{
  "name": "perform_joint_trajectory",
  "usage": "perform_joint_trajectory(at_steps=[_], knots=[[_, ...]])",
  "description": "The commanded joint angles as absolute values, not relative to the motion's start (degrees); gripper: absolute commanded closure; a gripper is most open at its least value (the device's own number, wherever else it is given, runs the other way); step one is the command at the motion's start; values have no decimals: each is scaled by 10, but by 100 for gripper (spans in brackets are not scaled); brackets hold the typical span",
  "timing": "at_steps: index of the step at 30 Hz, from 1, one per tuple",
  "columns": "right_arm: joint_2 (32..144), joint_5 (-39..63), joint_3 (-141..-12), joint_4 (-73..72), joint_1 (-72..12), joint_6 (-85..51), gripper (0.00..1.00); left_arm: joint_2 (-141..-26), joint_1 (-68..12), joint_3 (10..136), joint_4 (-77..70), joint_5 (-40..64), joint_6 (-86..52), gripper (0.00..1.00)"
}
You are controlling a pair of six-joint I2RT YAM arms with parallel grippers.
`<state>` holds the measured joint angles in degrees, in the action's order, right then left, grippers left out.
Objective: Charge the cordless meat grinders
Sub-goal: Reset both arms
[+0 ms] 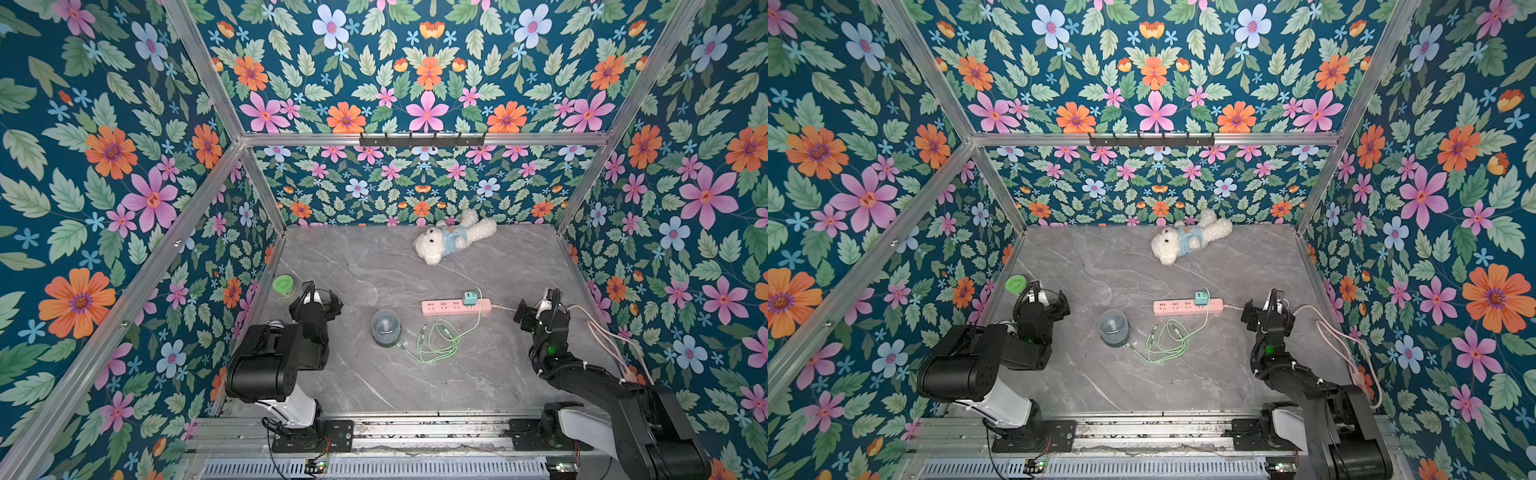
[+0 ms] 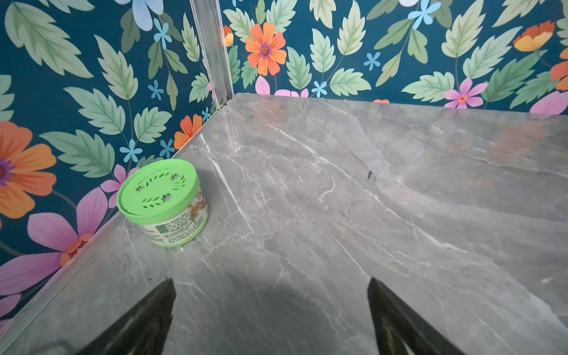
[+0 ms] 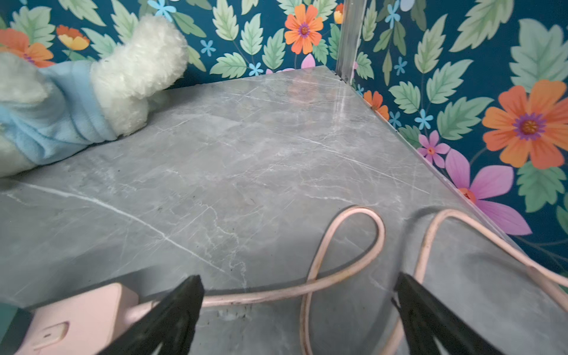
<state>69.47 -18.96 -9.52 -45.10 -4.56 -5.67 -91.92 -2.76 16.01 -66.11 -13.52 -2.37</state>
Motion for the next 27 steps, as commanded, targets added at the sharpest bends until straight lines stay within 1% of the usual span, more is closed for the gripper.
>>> perform_joint_trajectory(at_steps=[1,3,4,5,6,7,8,9,10,11,13,15,17,20,27], knots=[[761,-150,-92,-634,-47,-8,1,-921,-27,162,-708,-127,-14,1],[833,-115,-102,-681,-46,7,1,-919,-27,163,-702,-127,-15,1],[873,-120,-113,-726,-48,24,1,-920,-26,163,-703,-126,-15,1],[857,-114,-129,-660,-41,7,1,-920,-27,163,-703,-126,-15,1],[821,-101,-158,-535,-26,-25,1,-920,-26,163,-702,-125,-15,1],[829,-64,-177,-521,5,-44,1,-920,-26,163,-702,-125,-15,1],[842,-42,-165,-563,20,-48,1,-921,-26,163,-703,-125,-15,1],[823,-42,-173,-514,21,-51,1,-919,-26,163,-704,-125,-15,1],[823,-42,-173,-511,20,-53,1,-918,-25,162,-704,-126,-14,1],[839,-44,-164,-562,20,-47,1,-918,-26,160,-708,-126,-14,1],[820,-41,-173,-507,20,-52,1,-919,-26,160,-707,-126,-14,1],[837,-43,-165,-554,20,-46,1,-918,-26,161,-708,-126,-14,1],[823,-39,-172,-516,20,-50,1,-918,-27,161,-708,-126,-14,1],[833,-40,-168,-544,20,-47,1,-919,-26,160,-707,-126,-14,1],[831,-39,-168,-538,20,-48,1,-918,-25,160,-708,-125,-14,1]])
